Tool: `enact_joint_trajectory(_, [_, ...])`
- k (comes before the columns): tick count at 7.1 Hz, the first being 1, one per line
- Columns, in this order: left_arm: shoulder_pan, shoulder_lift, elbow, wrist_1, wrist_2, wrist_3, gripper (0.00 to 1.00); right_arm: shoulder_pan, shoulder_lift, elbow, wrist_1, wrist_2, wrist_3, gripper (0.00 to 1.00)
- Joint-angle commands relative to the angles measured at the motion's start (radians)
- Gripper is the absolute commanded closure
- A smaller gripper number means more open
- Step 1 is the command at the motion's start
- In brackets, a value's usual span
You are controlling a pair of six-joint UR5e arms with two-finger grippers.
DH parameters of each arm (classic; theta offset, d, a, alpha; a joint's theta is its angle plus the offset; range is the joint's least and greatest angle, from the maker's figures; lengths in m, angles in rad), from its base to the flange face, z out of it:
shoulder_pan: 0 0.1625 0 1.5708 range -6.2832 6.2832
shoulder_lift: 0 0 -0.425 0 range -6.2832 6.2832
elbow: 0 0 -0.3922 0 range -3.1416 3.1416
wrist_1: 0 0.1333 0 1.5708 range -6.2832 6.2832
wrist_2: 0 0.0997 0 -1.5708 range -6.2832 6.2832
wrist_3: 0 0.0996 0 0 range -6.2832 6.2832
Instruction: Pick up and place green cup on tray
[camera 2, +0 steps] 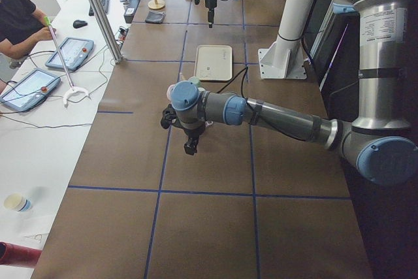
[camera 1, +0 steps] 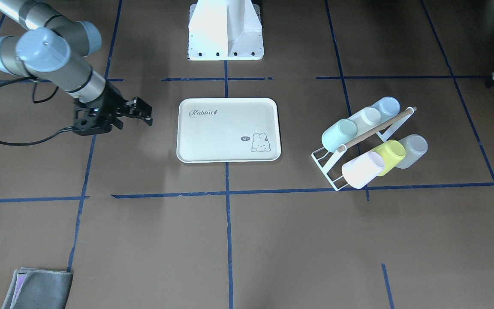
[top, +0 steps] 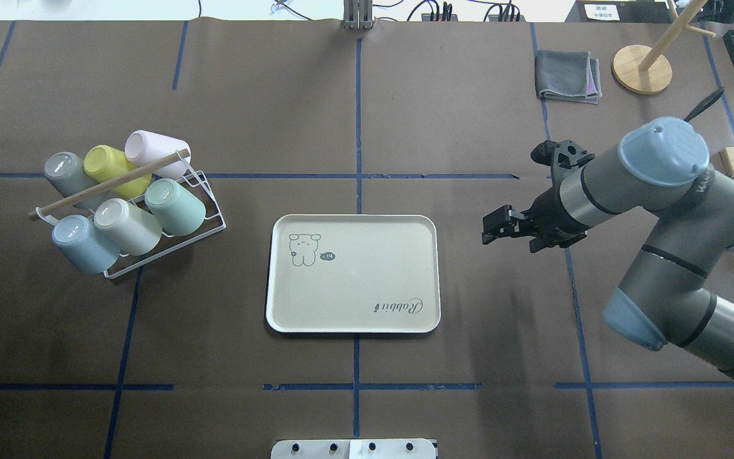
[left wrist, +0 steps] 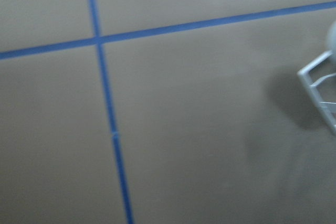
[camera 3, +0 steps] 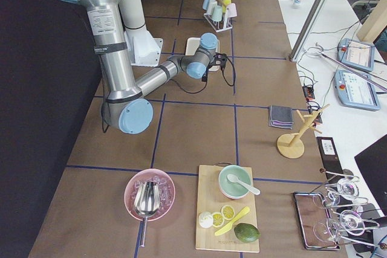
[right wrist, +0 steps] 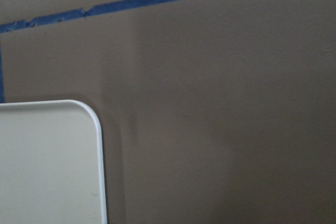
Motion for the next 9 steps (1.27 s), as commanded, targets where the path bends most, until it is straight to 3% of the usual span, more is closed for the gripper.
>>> enact_joint_trajectory(1, [0.085,-0.107,-0.092,0.005,-0.003,-0.001,0.00,0.067,-0.083,0.018,0.003,0.030,-0.121,0.00])
enact_joint_trajectory(2, [0.148,-0.203,-0.104,0.004,0.000,-0.066,0.00,0.074,-0.097,0.014,0.004,0.030,-0.178,0.00])
enact_joint_trajectory(3, [0.223,-0.324,-0.106,0.002,0.070,-0.093,0.00,0.085,-0.105,0.014,0.004,0.030,-0.185,0.00])
enact_joint_trajectory(5, [0.448,-0.395,-0.167,0.010,0.323,-0.217,0.00,0.097,-0.114,0.015,0.004,0.031,-0.186,0.00])
enact_joint_trajectory(6, [0.540,-0.440,-0.170,0.013,0.383,-0.271,0.08,0.107,-0.128,0.017,0.006,0.053,-0.188,0.00])
enact_joint_trajectory(7, [0.631,-0.484,-0.169,0.025,0.525,-0.277,0.00,0.113,-0.132,0.020,0.007,0.064,-0.188,0.00])
enact_joint_trajectory(9, [0.855,-0.566,-0.161,0.136,0.940,-0.198,0.00,0.125,-0.170,0.024,0.007,0.065,-0.232,0.00])
